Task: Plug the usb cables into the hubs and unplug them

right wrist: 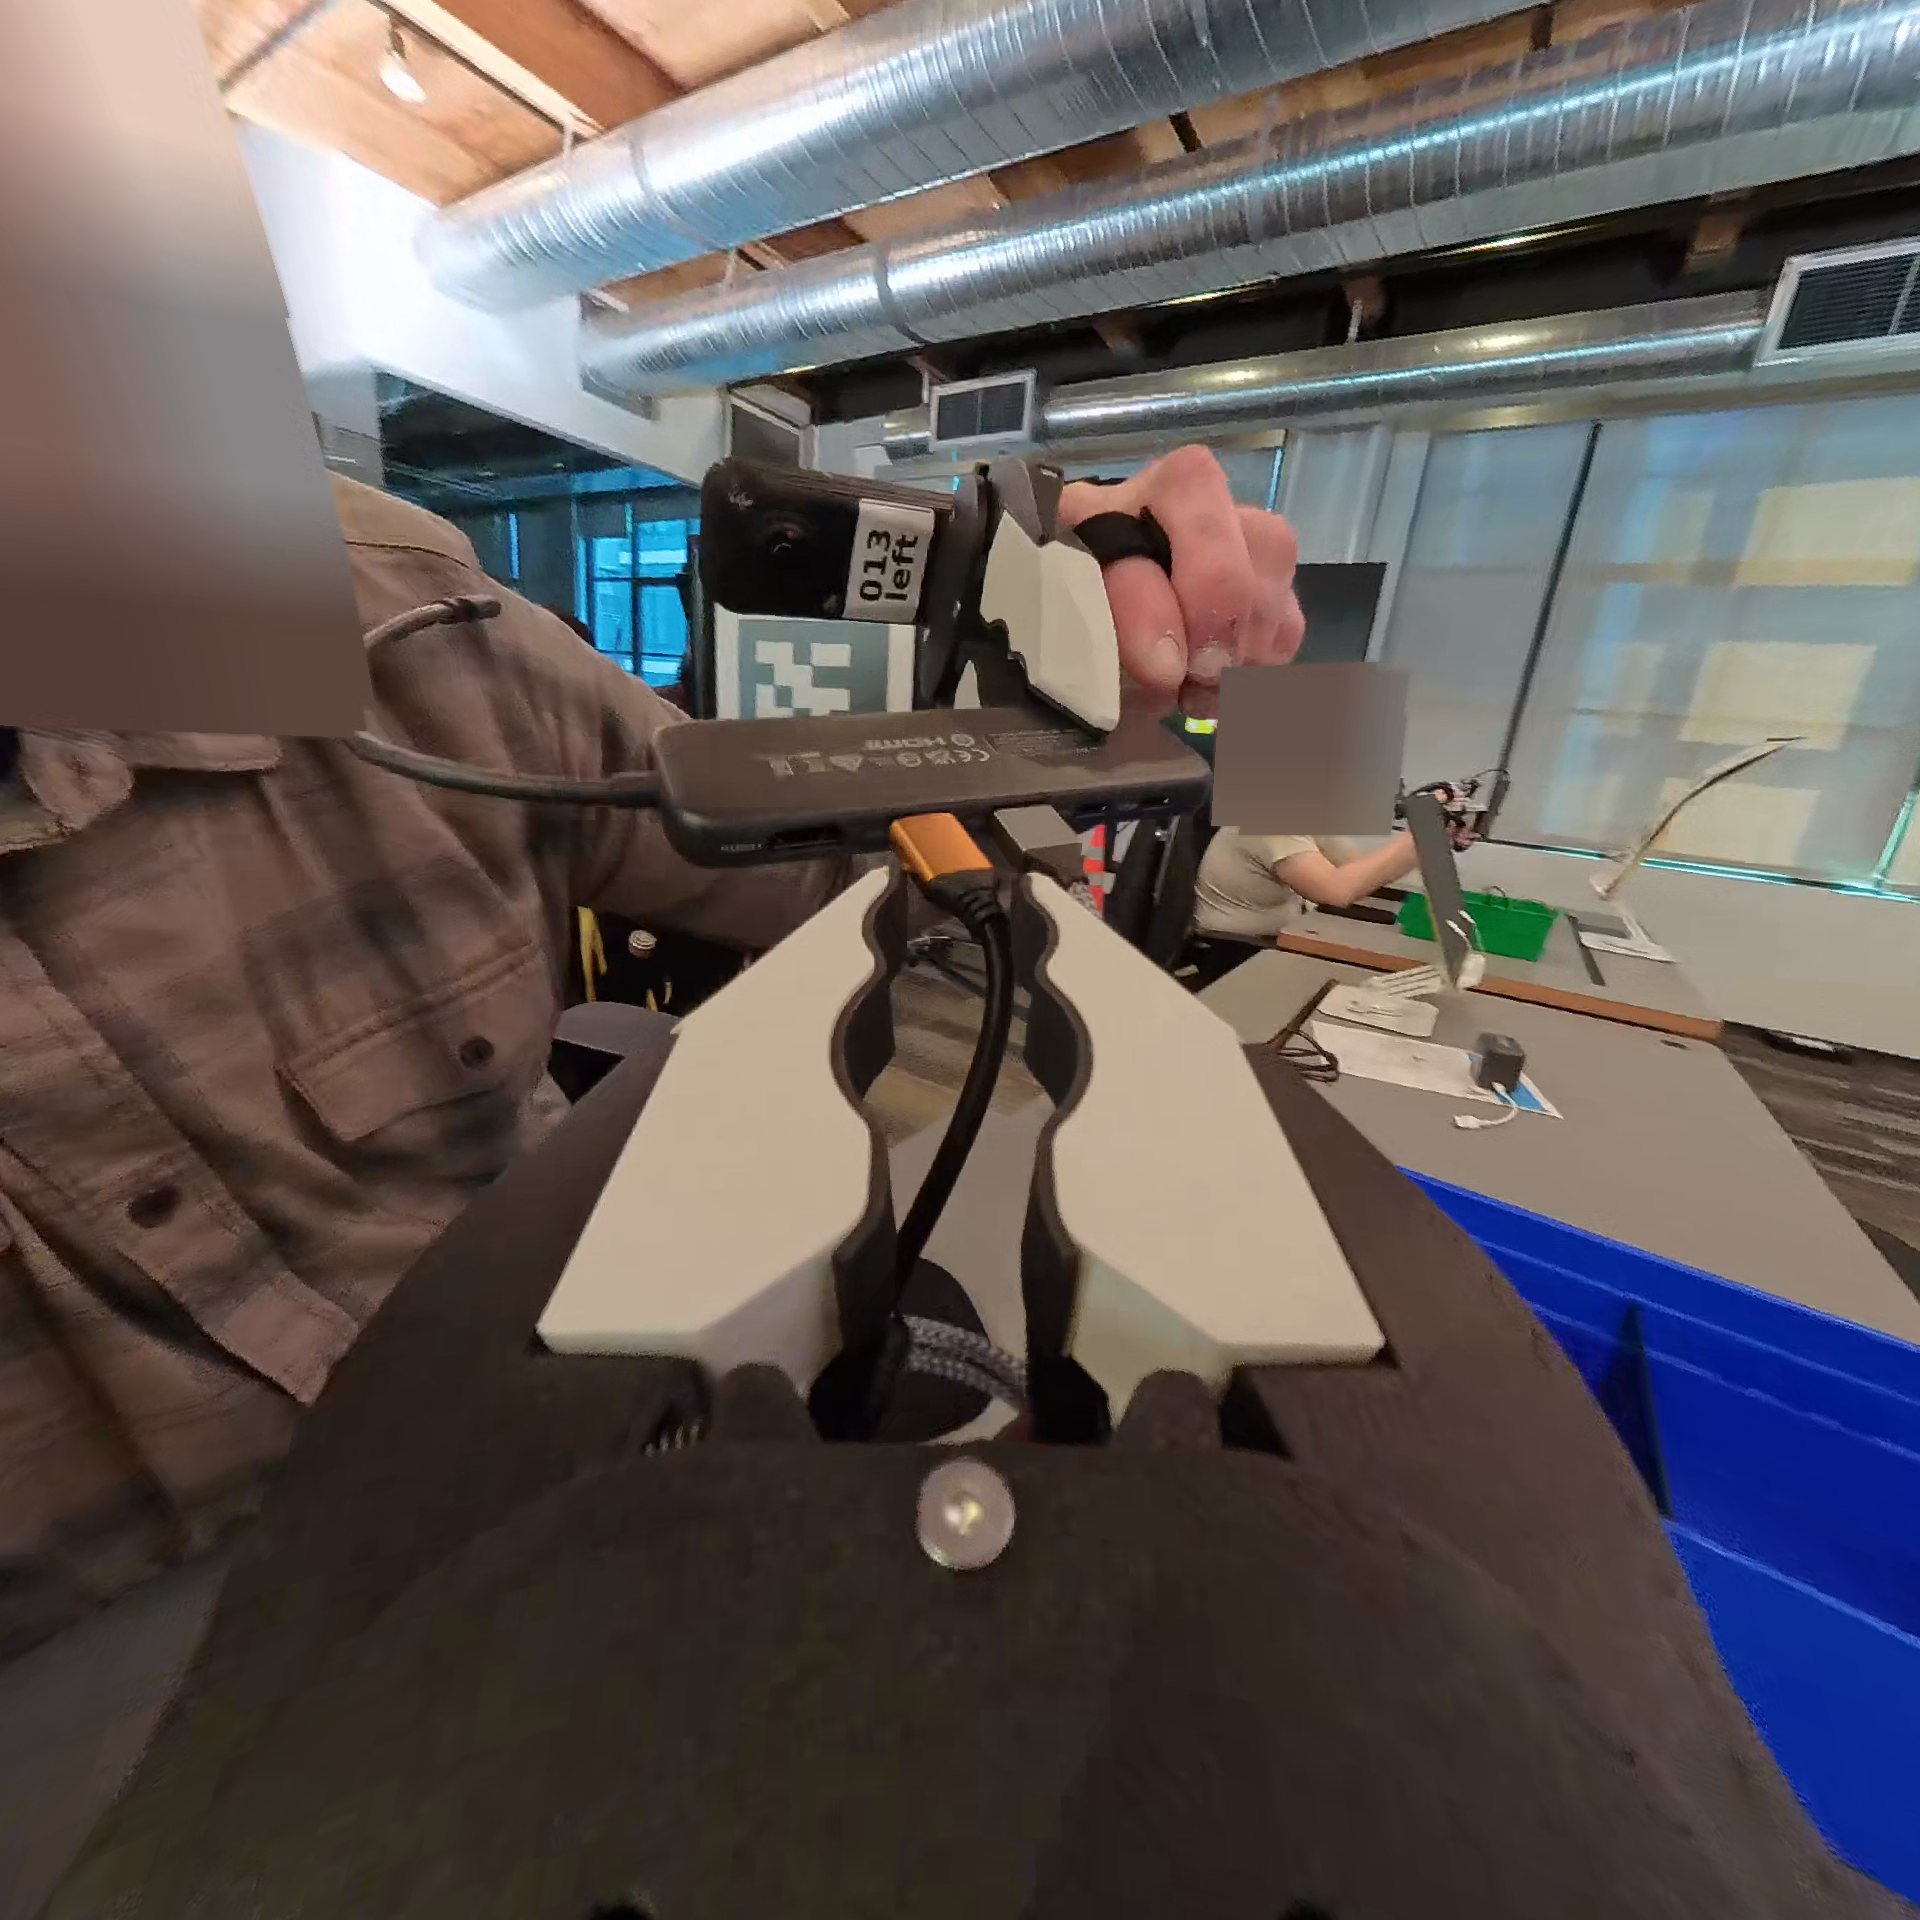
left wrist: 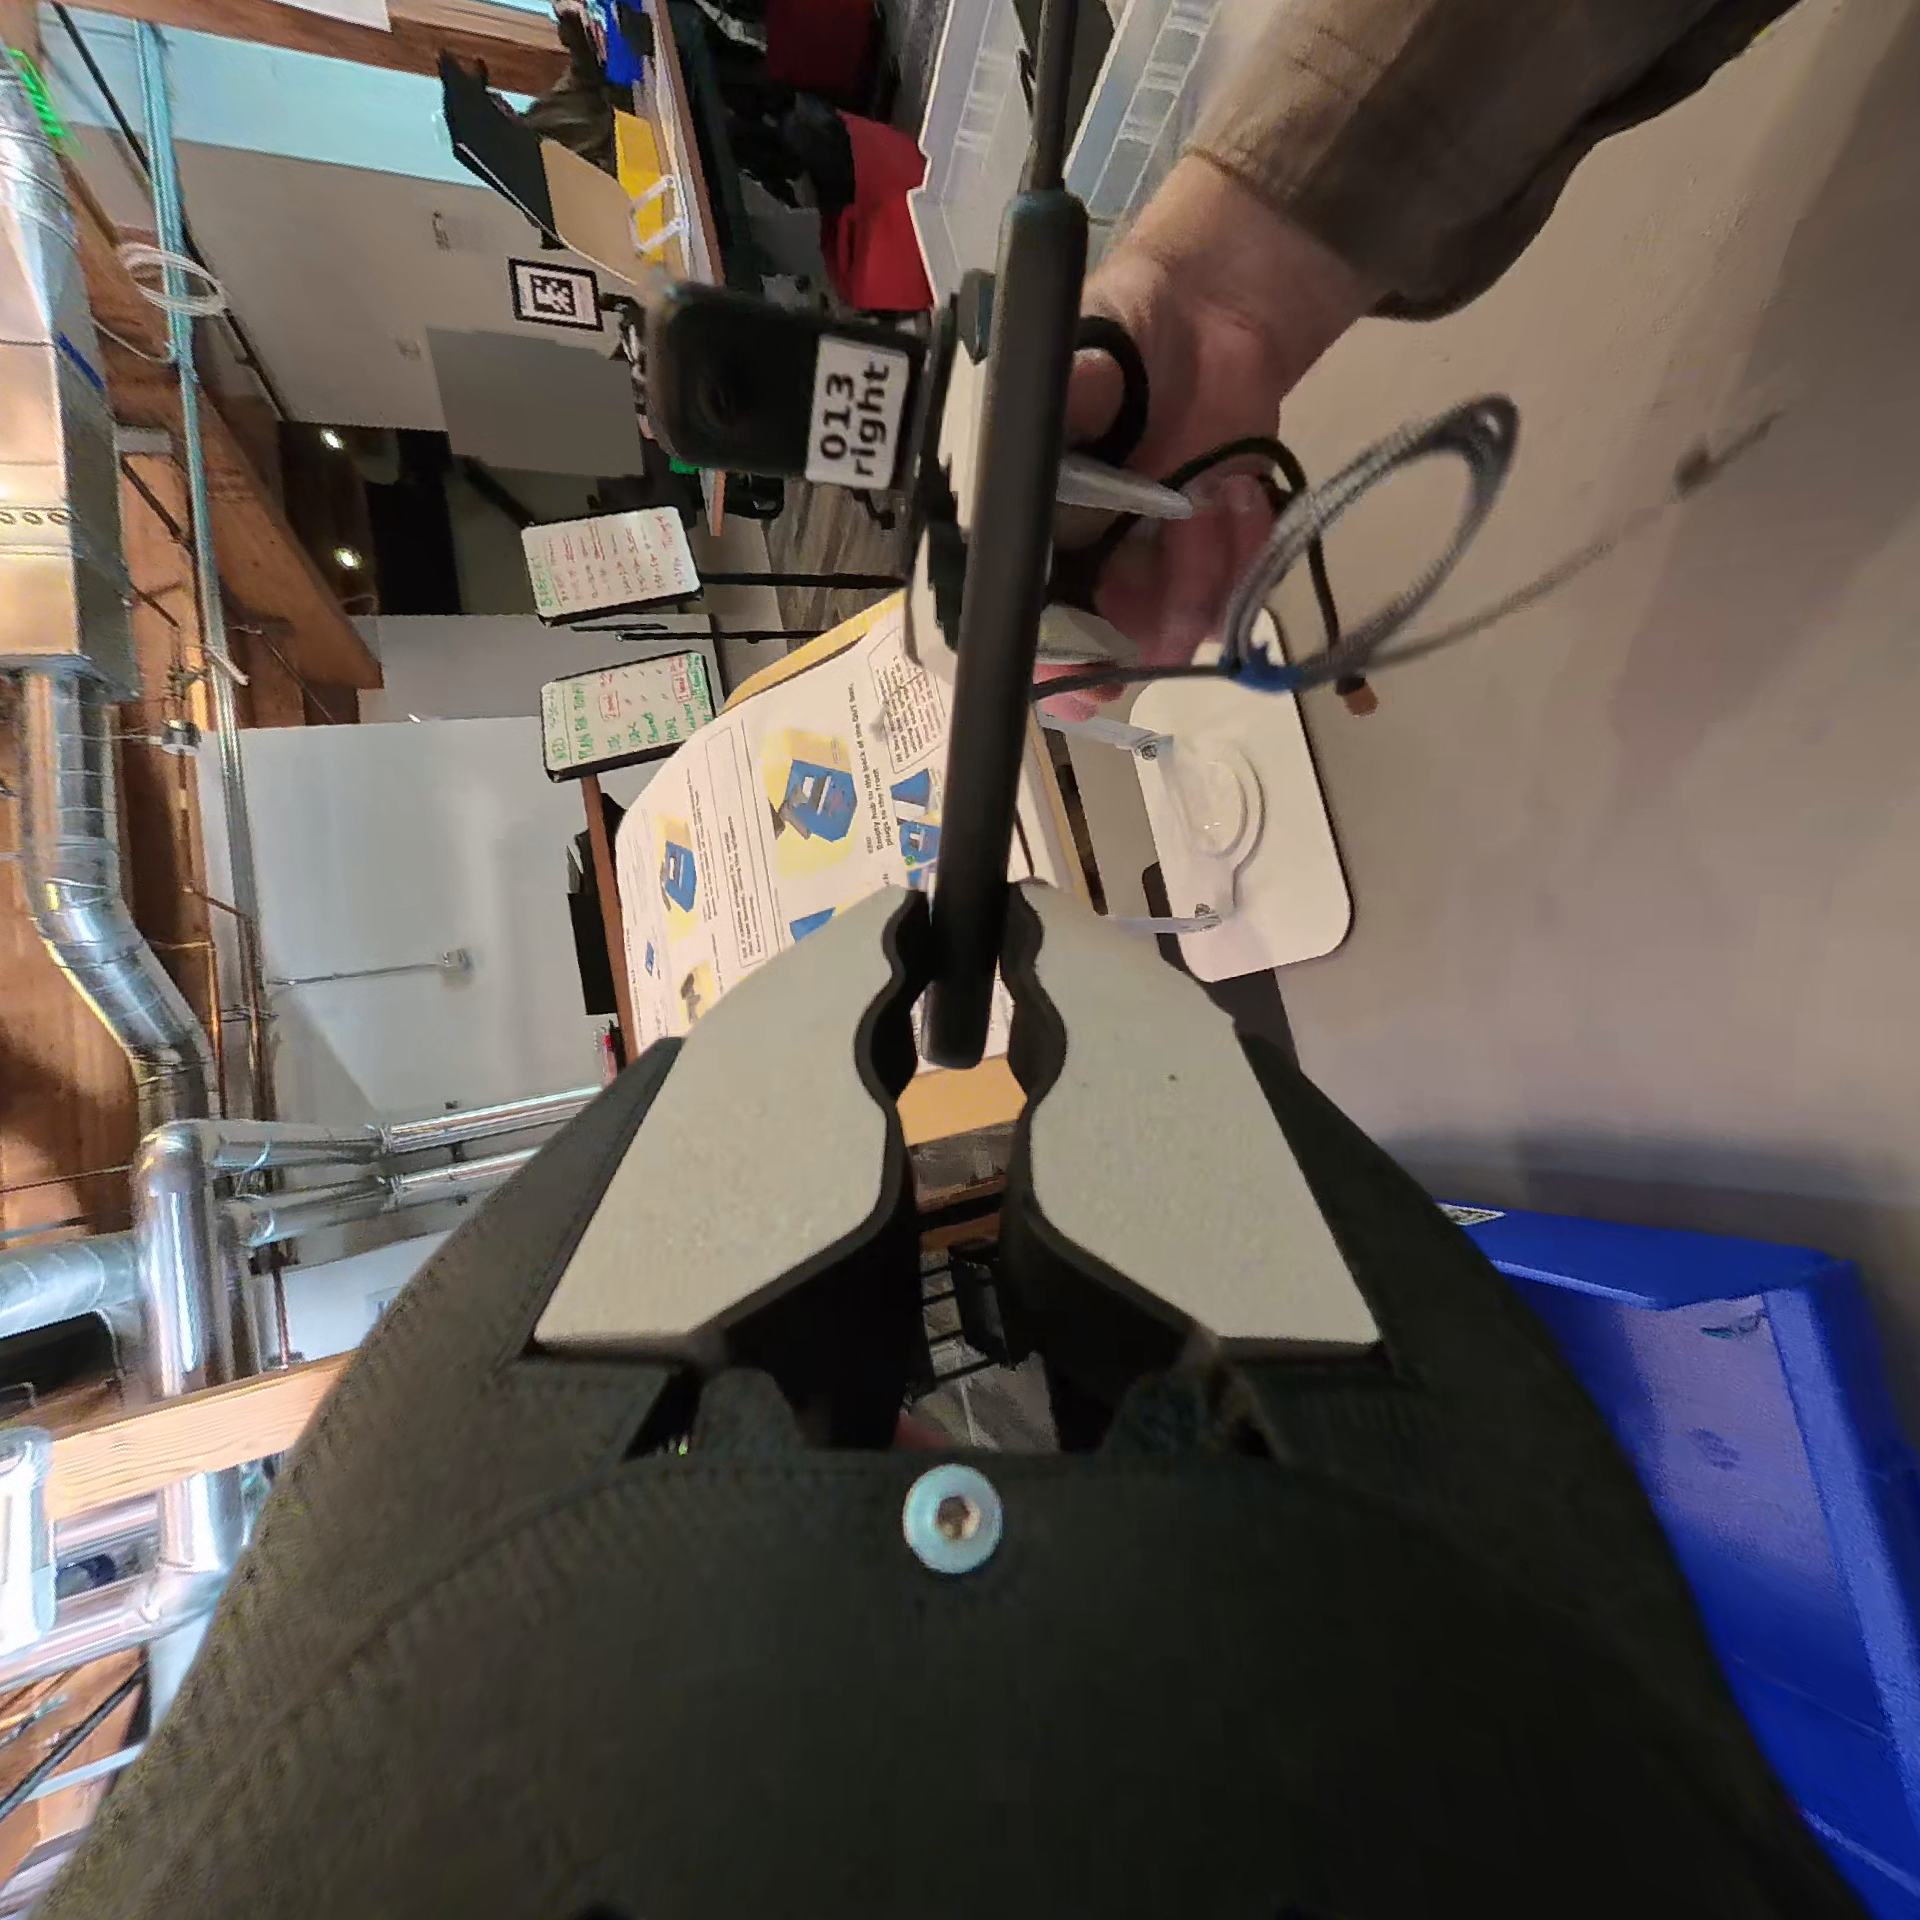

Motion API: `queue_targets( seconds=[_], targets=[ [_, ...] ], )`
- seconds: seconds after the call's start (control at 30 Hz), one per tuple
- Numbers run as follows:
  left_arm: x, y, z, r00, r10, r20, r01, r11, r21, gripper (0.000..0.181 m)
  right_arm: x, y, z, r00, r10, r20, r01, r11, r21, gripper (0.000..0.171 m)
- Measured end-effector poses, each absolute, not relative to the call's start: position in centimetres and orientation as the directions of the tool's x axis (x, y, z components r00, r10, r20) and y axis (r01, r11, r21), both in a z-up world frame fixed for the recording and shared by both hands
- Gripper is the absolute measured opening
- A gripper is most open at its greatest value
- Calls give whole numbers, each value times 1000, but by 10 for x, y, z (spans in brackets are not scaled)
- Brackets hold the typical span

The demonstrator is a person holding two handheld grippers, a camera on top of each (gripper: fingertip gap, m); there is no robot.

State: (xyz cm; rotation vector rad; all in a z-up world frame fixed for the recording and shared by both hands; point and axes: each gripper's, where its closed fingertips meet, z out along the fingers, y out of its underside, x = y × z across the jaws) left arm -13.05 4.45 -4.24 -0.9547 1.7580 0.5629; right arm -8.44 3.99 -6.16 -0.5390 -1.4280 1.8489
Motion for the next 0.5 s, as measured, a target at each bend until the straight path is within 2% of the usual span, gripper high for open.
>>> queue_targets(
  seconds=[0.37,0.5],
  targets=[
    [-126,46,-39,-158,-318,-935,-797,599,-69,13,-76,34,-52,-738,668,100,-348,-250,-903,12],
    [-126,48,-37,-169,-290,-942,-799,600,-41,13,-70,34,-46,-791,609,60,-334,-346,-877,22]
  ],
)
